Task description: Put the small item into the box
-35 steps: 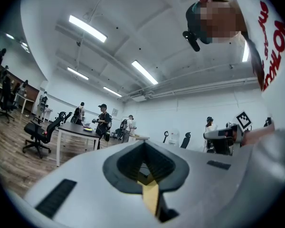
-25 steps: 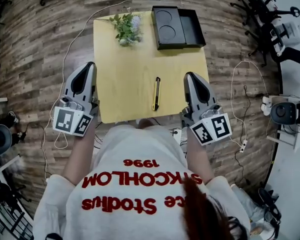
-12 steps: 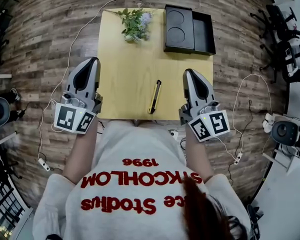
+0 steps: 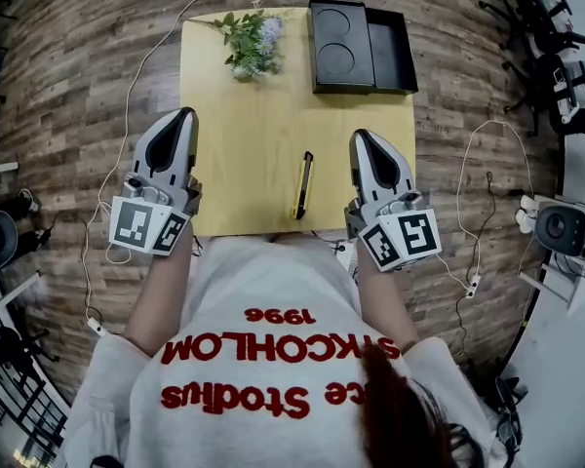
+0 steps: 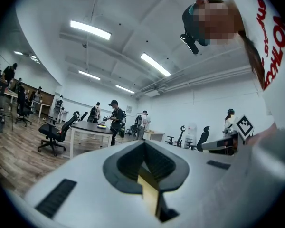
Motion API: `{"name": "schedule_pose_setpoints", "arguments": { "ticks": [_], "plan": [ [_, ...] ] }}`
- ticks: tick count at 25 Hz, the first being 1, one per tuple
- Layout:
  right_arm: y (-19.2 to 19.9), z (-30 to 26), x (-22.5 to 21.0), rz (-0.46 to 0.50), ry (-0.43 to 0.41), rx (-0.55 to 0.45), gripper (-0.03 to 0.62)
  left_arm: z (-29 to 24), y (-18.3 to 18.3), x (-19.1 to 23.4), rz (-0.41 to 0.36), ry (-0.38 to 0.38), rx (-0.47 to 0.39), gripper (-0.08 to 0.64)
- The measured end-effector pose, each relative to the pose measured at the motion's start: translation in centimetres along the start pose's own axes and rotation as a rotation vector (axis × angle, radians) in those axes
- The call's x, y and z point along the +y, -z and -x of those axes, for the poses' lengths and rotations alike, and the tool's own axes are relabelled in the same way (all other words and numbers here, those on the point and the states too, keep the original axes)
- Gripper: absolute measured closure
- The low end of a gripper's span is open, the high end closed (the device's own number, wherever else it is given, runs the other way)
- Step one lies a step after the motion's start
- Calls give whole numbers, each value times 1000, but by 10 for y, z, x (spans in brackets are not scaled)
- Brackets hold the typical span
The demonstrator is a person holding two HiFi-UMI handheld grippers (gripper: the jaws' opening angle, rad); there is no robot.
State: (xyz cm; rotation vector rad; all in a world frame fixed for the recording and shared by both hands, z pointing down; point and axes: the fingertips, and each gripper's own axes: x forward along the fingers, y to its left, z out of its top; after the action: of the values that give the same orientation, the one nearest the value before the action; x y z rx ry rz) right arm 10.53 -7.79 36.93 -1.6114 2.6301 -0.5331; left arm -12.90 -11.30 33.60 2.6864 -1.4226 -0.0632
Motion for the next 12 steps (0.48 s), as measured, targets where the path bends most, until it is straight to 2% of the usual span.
{"name": "schedule_pose_setpoints", "arguments": {
  "ticks": [7,12],
  "plan": [
    [43,-10,-1,-41,122,108,583,-15,21,12,31,81,56,552],
    [97,-17,3,-65,175,214,581,-19,39,13,47,144,101,552]
  ]
}}
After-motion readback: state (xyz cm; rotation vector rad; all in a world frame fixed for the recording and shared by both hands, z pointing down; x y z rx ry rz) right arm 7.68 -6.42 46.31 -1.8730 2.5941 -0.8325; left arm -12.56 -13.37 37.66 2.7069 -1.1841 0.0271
